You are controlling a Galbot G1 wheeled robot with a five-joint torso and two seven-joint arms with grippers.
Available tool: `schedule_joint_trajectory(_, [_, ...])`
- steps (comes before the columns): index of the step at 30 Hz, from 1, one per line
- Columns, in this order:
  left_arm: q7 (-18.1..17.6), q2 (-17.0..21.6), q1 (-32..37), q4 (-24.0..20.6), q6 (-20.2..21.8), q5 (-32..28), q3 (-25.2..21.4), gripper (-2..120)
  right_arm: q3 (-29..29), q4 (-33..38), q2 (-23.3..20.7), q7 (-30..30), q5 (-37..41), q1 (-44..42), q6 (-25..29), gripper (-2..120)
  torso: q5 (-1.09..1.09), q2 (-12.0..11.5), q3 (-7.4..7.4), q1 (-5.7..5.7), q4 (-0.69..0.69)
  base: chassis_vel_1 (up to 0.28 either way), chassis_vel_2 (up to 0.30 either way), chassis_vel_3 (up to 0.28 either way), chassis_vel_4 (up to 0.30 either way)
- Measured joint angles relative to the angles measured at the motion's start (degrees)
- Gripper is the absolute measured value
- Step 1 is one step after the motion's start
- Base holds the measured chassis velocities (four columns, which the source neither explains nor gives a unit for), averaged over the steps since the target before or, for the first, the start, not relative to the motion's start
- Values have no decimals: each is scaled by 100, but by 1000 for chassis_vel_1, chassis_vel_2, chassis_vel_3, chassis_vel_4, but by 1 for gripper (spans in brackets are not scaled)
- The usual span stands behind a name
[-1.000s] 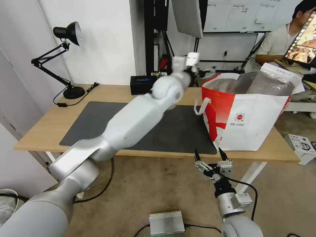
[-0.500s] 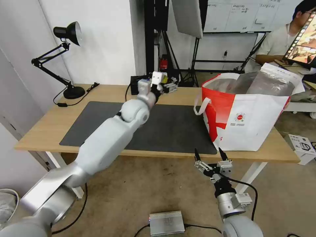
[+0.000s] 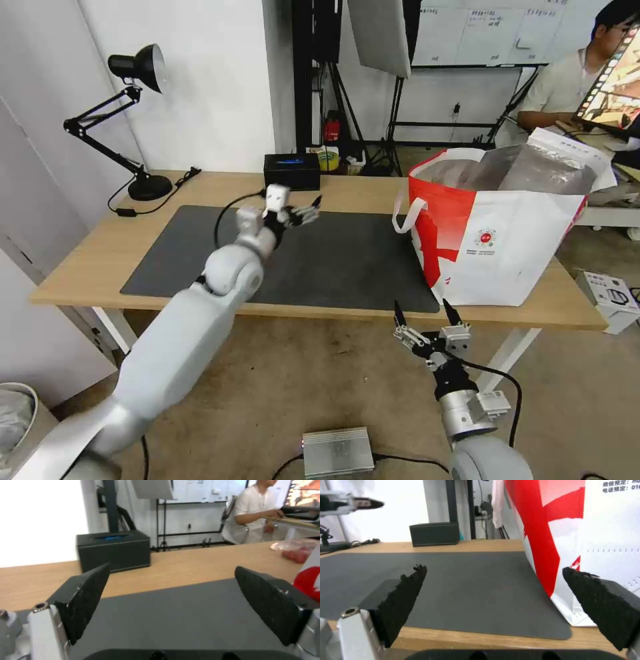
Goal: Pick up the trash from the table and place it into the takeout bag.
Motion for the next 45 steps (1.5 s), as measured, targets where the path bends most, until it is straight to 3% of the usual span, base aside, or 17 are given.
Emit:
schedule_joint_trajectory(12, [-141,140,1096,-601,-141,337,-571,100,0,0,0,0,0,0,0,100,0,0,0,0,-1,0,0,0,0])
schedule_joint_trajectory(21, [-228,-99,1972,-1014,-245,794,-1249,100,0,0,0,0,0,0,0,100,1,0,0,0,-1,0,0,0,0])
schedule_joint_trajectory(36, [226,-204,3519,-1821,-563,1094,-2537,100,0,0,0,0,0,0,0,100,1,1,0,0,-1,0,0,0,0])
schedule_joint_trajectory(45, [398,-446,3999,-2036,-791,1261,-2713,100,0,0,0,0,0,0,0,100,1,0,0,0,0,0,0,0,0])
